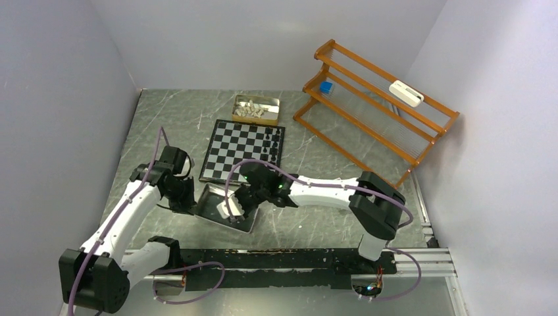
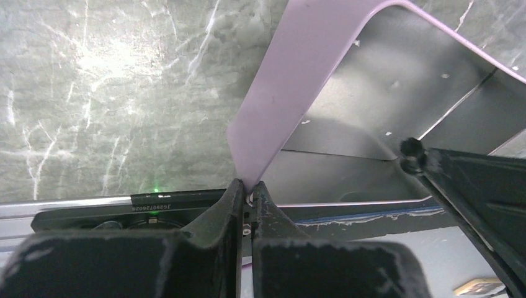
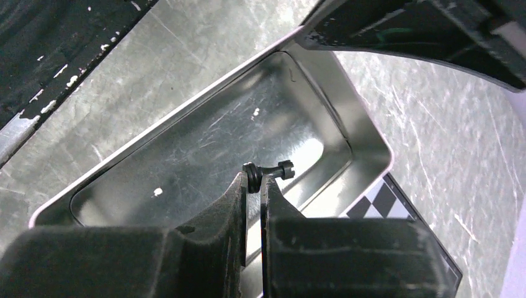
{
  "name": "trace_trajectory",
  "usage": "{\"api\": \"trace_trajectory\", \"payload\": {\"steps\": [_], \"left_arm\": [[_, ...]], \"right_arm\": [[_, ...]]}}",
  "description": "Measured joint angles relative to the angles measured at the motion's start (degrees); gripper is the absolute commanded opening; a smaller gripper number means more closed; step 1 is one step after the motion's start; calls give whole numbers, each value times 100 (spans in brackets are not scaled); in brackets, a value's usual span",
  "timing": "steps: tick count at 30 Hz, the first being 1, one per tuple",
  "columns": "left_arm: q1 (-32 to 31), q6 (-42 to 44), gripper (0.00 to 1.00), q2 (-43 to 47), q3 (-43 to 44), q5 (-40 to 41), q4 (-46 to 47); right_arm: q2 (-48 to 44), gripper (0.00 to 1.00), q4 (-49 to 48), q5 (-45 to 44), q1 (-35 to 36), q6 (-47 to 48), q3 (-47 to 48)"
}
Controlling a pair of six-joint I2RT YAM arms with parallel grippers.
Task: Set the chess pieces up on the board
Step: Place the storage box at the center of the board.
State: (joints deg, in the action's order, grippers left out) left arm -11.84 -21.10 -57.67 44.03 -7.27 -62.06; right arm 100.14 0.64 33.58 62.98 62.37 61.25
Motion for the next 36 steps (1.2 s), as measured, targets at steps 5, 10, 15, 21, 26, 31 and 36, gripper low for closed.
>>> {"api": "trace_trajectory", "payload": {"steps": [5,10,15,21,26,31,36], "left_arm": [[0,-343,5,-291,13,-2,9],[0,-632,5,-363,-35,-9,50],[0,-833,5,-455,-223,-81,138],[0,-931,15,-538,-439,-168,238],[0,-1036,24,-667,-599,-308,415],[0,-1132,42,-730,-522,-297,396],[0,-1231,51,-791,90,-57,201]], "right_arm": [[-330,2,-81,-2,-155,-164,-251],[-649,2,-168,-48,-308,-365,-542],[-1110,1,-382,-136,-450,-680,-887],[-1873,1,-715,-264,-699,-1084,-1434],[-2371,1,-911,-374,-909,-1333,-1768],[-2688,1,-984,-461,-994,-1530,-1967],[-2896,1,-1040,-466,-1016,-1727,-2122]]}}
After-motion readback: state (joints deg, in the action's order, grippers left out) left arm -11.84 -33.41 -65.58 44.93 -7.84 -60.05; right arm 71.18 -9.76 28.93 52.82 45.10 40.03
